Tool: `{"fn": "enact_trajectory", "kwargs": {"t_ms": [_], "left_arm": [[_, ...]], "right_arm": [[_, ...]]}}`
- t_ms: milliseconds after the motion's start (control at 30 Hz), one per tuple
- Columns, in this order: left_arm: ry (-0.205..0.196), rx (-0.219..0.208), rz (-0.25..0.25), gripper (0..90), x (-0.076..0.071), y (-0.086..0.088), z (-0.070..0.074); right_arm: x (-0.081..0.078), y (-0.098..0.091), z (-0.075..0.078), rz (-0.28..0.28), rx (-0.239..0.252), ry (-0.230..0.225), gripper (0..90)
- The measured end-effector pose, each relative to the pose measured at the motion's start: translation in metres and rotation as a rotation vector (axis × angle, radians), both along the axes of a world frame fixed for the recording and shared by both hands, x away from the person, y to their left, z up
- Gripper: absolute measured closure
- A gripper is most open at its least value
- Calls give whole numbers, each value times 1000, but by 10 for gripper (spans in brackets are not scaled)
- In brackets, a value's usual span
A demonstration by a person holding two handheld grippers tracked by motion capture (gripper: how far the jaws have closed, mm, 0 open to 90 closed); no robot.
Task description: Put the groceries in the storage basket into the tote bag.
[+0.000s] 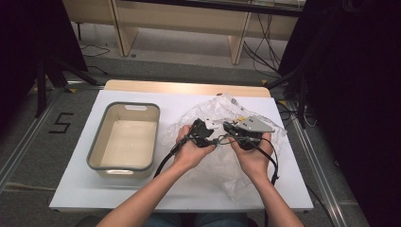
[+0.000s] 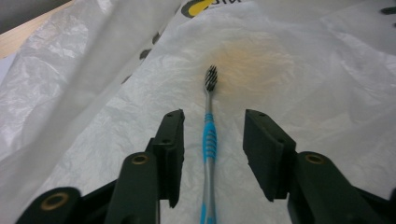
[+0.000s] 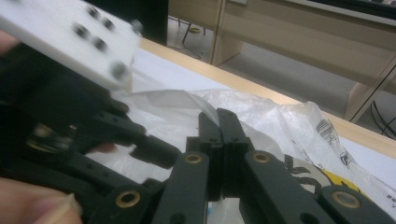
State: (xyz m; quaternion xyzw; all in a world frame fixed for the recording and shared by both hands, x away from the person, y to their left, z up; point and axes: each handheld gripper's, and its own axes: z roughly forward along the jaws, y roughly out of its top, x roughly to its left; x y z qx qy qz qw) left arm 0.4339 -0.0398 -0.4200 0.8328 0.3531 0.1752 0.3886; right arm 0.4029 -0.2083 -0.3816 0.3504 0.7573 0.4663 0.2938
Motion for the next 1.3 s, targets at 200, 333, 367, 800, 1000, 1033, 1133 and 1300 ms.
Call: {"fn": "enact_trajectory", "kwargs": {"t_ms": [200, 333, 367, 800, 1000, 1033, 1133, 1300], "left_arm": [[-21, -33, -47, 497, -28, 18, 22], [-18, -35, -64, 469, -48, 37, 29], [-17, -34, -65, 467, -51, 41, 30], [-30, -85, 32, 466, -53, 85, 31], [-30, -79, 53, 468, -48, 84, 24], [-28, -74, 56, 472, -47, 83, 21], [-16, -48, 60, 476, -43, 80, 12], [9, -3, 61, 505, -34, 72, -4]], "right_arm": [[-2, -3, -3, -1, -9, 13, 900], [-6, -7, -9, 5, -22, 34, 900], [-7, -8, -11, 8, -28, 41, 900], [-15, -3, -48, 134, -134, 232, 898], [-16, 4, -66, 189, -198, 326, 888], [-16, 7, -70, 209, -210, 356, 867], [-16, 9, -73, 245, -226, 389, 819], [-22, 12, -66, 301, -169, 426, 630]]}}
